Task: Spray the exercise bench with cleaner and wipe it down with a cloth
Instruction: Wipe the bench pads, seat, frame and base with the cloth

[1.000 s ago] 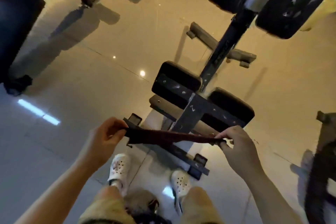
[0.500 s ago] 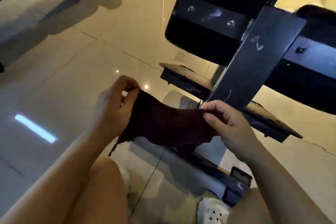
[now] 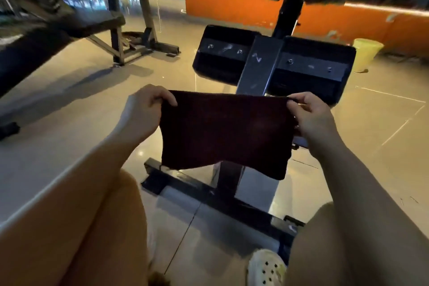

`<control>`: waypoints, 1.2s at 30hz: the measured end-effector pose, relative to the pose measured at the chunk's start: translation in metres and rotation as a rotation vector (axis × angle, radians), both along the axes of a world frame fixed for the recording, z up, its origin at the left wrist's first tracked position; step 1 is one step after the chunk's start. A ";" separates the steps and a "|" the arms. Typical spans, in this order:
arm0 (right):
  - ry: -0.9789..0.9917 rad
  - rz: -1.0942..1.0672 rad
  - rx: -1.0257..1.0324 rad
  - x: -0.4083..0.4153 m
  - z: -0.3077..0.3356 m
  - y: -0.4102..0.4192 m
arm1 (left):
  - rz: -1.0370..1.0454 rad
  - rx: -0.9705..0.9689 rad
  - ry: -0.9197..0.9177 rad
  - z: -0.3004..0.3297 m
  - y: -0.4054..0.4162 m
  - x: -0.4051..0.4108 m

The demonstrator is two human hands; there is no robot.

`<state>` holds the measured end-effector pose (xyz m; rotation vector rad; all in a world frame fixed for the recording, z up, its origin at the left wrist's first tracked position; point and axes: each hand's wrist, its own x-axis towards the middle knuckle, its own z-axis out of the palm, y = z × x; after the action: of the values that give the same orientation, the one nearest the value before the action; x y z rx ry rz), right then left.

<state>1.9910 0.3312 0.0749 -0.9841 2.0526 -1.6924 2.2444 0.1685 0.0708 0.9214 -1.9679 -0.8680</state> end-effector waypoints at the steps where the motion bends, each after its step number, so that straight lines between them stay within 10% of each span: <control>1: 0.028 -0.006 -0.016 0.002 0.001 0.007 | -0.023 -0.008 -0.014 0.002 0.007 0.004; 13: 0.238 -0.057 0.061 0.026 0.014 0.051 | -0.155 -0.087 -0.010 0.029 0.039 0.042; 36: 0.030 -0.205 0.035 0.001 0.019 -0.004 | -0.130 0.324 0.244 0.016 -0.039 -0.034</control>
<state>1.9923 0.3271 0.0940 -0.8167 2.2618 -1.7424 2.2106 0.1296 0.0871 0.8266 -1.7197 -1.3377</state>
